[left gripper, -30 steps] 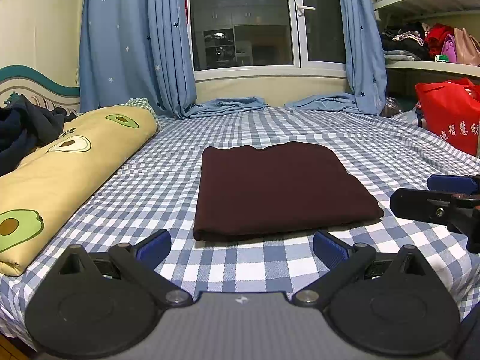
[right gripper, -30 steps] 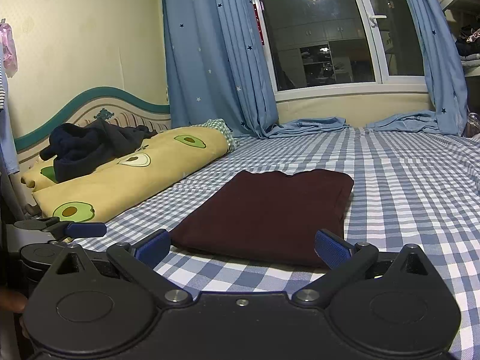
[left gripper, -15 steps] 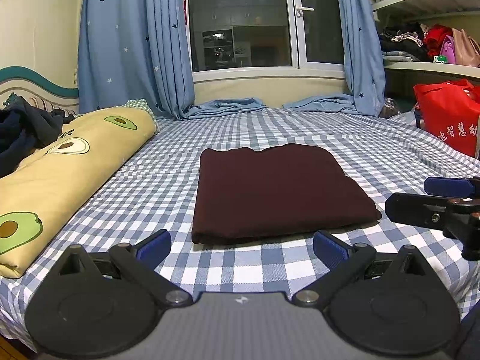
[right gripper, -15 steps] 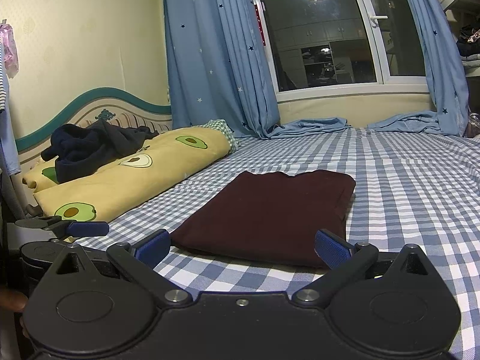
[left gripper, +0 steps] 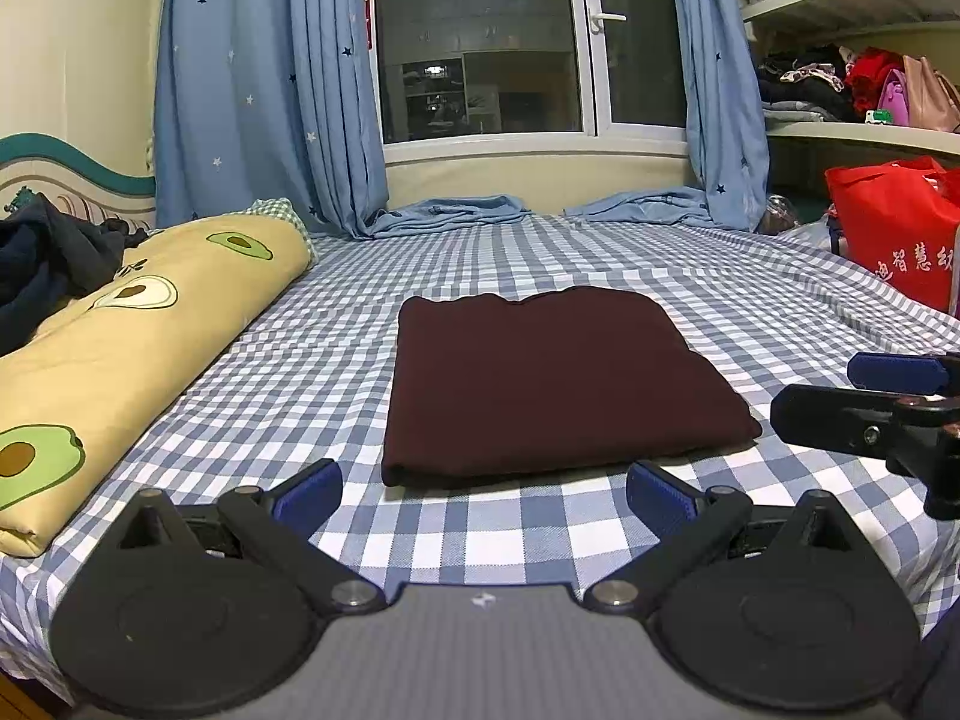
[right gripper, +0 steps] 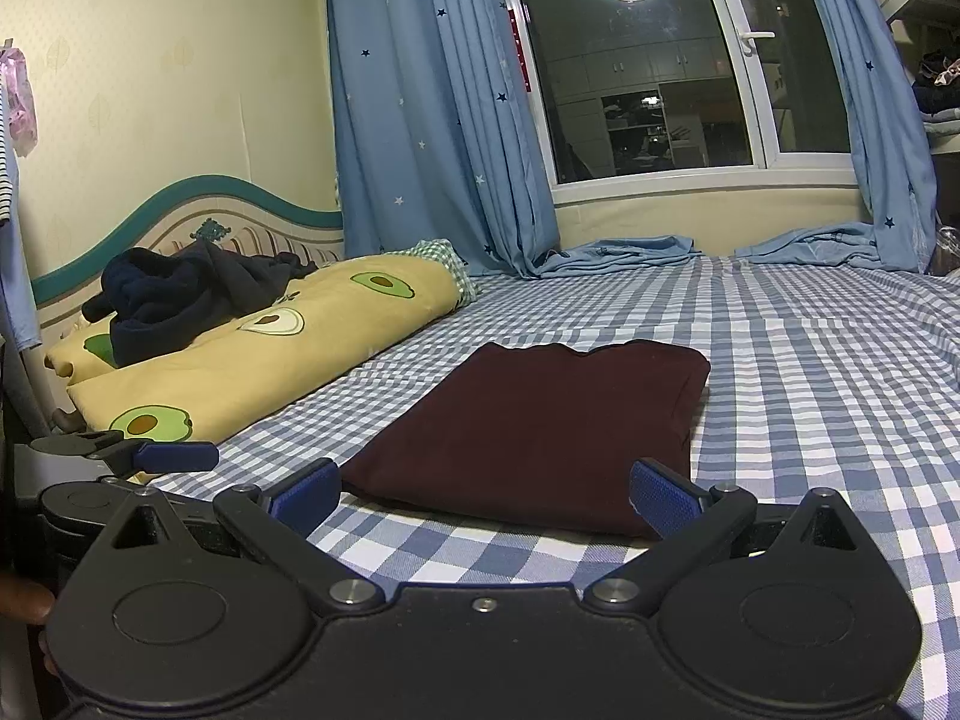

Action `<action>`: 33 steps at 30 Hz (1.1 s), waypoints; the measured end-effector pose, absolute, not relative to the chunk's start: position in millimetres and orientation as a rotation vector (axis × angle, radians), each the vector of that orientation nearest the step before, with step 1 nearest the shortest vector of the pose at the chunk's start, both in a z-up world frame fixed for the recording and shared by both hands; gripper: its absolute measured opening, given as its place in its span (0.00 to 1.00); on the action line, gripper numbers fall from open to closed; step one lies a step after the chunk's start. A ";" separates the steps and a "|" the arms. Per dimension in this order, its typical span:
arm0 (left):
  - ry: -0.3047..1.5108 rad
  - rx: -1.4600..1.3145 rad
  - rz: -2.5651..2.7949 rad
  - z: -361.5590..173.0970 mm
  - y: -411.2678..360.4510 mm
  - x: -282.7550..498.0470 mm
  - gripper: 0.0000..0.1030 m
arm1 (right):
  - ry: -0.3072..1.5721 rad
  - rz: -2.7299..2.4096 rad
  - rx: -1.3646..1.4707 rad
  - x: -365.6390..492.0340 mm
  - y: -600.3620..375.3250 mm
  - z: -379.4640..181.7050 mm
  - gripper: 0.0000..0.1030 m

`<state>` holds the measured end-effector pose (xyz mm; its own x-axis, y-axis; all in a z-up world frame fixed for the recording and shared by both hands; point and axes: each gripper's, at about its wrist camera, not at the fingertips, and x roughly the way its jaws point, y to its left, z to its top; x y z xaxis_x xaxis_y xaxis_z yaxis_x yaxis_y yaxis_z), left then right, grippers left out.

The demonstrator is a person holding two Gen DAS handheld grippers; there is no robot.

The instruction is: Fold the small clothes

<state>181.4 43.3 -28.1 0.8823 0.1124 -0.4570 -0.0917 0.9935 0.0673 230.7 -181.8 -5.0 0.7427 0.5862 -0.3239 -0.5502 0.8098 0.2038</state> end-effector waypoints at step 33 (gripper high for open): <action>0.493 0.039 0.104 -28.3 43.7 180.5 0.99 | 0.382 0.624 0.087 228.3 -183.5 -5.9 0.99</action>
<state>180.5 43.7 -28.3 0.8758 0.1088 -0.4702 -0.0898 0.9940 0.0627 228.3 -183.5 -5.9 0.7444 0.5845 -0.3228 -0.5528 0.8107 0.1929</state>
